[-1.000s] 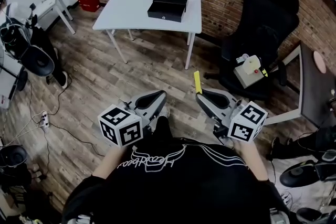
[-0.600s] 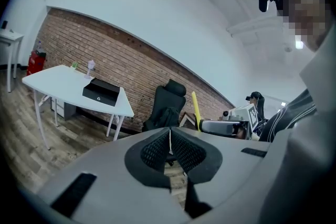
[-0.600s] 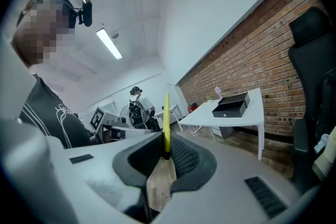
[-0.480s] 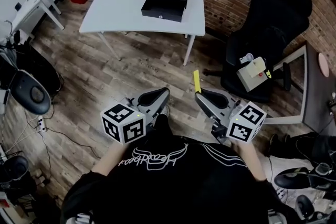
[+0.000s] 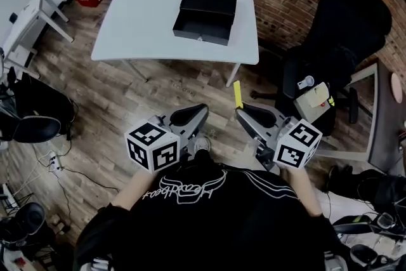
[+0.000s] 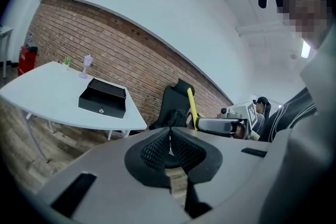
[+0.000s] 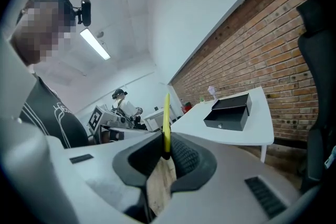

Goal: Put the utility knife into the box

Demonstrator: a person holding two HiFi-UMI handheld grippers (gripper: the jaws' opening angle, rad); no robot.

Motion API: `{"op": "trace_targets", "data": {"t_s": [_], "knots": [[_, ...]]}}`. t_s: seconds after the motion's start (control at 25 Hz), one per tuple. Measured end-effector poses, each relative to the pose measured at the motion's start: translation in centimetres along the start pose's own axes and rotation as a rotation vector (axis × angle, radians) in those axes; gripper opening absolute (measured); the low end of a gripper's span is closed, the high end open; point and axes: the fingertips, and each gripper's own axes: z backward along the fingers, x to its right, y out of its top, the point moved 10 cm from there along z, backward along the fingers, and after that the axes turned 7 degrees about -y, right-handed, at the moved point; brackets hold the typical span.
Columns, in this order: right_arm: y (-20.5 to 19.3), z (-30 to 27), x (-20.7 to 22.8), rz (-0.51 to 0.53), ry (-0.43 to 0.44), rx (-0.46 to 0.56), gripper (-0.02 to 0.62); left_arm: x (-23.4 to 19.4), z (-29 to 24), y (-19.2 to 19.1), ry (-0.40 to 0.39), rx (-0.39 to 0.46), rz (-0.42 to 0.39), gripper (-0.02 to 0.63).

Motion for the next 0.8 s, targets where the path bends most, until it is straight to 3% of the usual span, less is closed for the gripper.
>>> {"op": "trace_targets", "data": {"t_s": [0.4,0.8], "knots": [[3.1,-7.1,2.8,0.018,-0.016,-0.019,0.052,-7.6,-0.3,4.0,0.011,0.004,-0.004,0.032],[4.9,-10.4,4.3,0.102,-0.053,-0.052,0.052,-10.4,0.1,5.7,0.038,0.024,-0.008,0.032]]}}
